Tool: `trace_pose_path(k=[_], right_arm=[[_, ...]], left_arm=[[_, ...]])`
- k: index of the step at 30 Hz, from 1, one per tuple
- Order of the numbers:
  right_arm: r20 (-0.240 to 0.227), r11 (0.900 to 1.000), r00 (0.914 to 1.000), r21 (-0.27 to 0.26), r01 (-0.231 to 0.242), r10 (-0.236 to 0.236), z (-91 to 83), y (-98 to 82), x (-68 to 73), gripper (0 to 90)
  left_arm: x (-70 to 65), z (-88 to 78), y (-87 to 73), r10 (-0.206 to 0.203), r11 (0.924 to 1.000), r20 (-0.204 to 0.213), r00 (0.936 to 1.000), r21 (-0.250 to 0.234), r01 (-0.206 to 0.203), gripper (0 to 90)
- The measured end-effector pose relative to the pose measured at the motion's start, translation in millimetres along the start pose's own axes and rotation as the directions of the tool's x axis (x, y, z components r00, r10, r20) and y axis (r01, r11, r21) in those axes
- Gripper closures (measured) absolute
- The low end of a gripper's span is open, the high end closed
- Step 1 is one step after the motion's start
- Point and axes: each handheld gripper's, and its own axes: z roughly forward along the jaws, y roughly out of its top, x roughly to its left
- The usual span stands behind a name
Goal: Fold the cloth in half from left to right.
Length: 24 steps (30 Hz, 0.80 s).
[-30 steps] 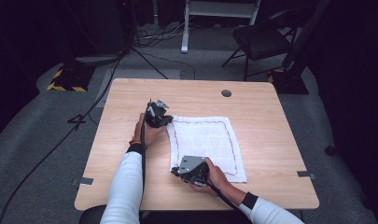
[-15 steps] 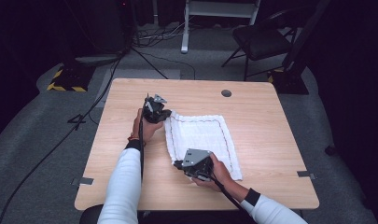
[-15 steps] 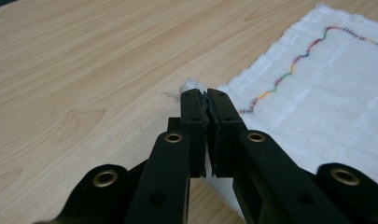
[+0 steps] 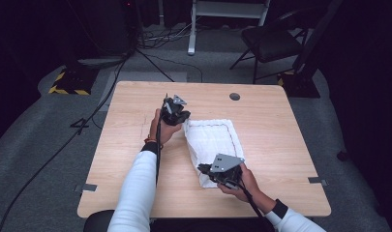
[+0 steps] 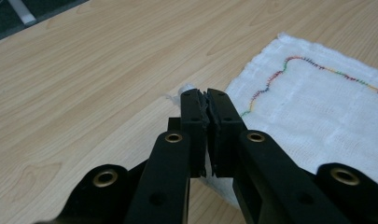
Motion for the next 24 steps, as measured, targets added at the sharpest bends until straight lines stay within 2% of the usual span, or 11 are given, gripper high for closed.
trace_pose_path(k=[9, 14, 21, 24], right_arm=[[0.048, 0.999, 0.9983, 0.006, -0.034, 0.033, -26.6, -10.6, -9.7, 86.5], [0.081, 0.999, 0.9957, 0.01, -0.047, 0.046, -39.4, -20.1, -14.7, 86.4], [0.108, 0.998, 0.9923, 0.026, -0.065, 0.062, -56.2, -35.0, -20.3, 86.5], [0.121, 0.996, 0.9896, 0.03, -0.082, 0.077, -63.7, -41.6, -23.8, 86.4]], left_arm=[[-13.6, 12.2, 10.8, 0.025, 0.9997, 0.029, 0.9993, -0.007, -0.025, 86.1], [-26.1, 22.9, 19.6, 0.044, 0.999, 0.041, 0.9982, -0.005, -0.044, 86.2], [-41.2, 35.2, 30.8, 0.071, 0.9974, 0.07, 0.995, -0.002, -0.071, 86.2], [-49.6, 40.5, 37.7, 0.097, 0.9952, 0.08, 0.992, -0.006, -0.097, 86.2]])
